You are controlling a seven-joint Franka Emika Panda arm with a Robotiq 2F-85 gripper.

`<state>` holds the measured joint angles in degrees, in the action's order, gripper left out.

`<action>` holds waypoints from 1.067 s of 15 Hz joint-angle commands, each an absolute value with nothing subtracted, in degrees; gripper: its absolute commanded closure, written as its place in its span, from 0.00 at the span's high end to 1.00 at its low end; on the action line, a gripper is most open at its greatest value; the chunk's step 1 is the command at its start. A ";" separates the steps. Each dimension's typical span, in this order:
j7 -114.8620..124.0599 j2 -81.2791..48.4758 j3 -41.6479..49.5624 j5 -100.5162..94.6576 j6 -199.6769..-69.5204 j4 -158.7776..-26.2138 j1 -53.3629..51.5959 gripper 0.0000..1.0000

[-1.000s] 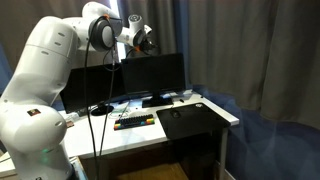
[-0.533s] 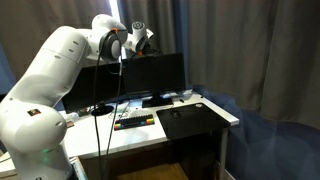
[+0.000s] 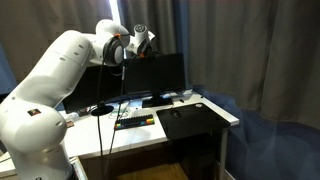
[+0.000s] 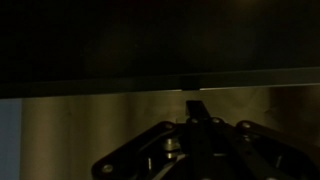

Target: Push the desktop monitor down in order to slightly adjust its height down

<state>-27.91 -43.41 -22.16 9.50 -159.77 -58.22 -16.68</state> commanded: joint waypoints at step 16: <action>-27.33 -45.45 -20.97 8.90 -157.48 -57.15 -17.05 0.00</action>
